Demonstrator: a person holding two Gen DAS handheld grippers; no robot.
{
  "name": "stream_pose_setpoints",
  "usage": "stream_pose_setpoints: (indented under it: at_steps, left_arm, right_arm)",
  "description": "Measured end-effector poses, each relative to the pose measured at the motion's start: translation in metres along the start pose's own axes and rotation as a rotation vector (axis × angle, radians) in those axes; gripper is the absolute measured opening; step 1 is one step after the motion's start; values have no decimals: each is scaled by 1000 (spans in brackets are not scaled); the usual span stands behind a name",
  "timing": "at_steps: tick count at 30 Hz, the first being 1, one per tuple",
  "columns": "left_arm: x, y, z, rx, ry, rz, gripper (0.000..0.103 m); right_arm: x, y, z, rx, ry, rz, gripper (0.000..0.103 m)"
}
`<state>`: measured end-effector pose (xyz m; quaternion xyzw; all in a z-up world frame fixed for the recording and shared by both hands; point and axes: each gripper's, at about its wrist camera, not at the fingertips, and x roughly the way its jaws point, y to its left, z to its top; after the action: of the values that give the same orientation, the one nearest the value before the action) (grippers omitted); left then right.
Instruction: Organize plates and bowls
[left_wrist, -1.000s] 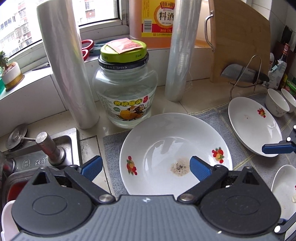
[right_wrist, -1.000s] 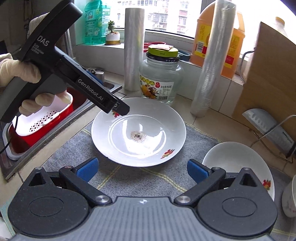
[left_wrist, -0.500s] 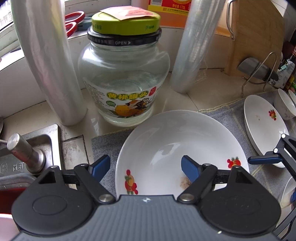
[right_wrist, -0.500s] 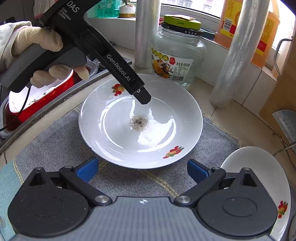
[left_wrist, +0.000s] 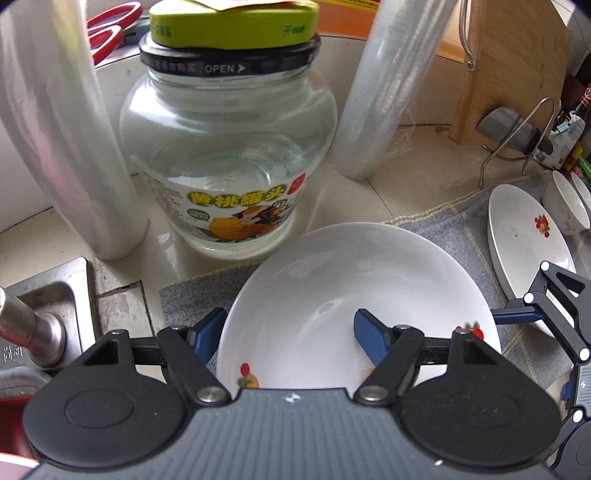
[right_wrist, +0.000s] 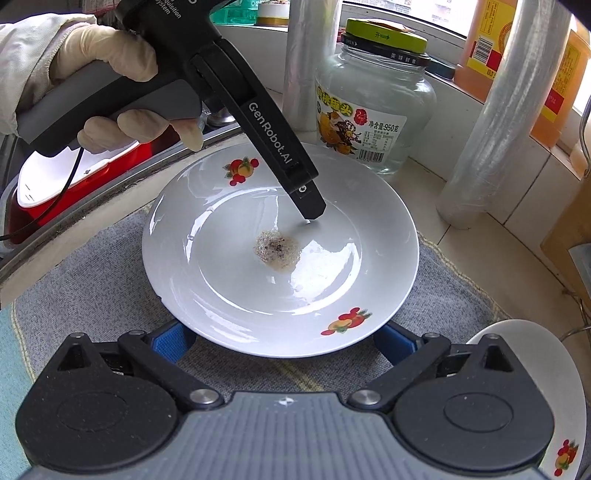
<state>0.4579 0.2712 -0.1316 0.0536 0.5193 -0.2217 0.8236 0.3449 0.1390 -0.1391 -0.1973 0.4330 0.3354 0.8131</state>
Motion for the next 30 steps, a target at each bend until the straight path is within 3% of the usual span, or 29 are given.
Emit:
stream_pose_setpoints:
  at_steps: [14, 30]
  left_arm:
    - [6, -3, 6, 57, 23, -5, 69]
    - [-10, -5, -3, 65, -10, 8, 69]
  right_arm:
    - [4, -4, -3, -34, -30, 3, 103]
    - [-7, 2, -1, -16, -49, 16, 103]
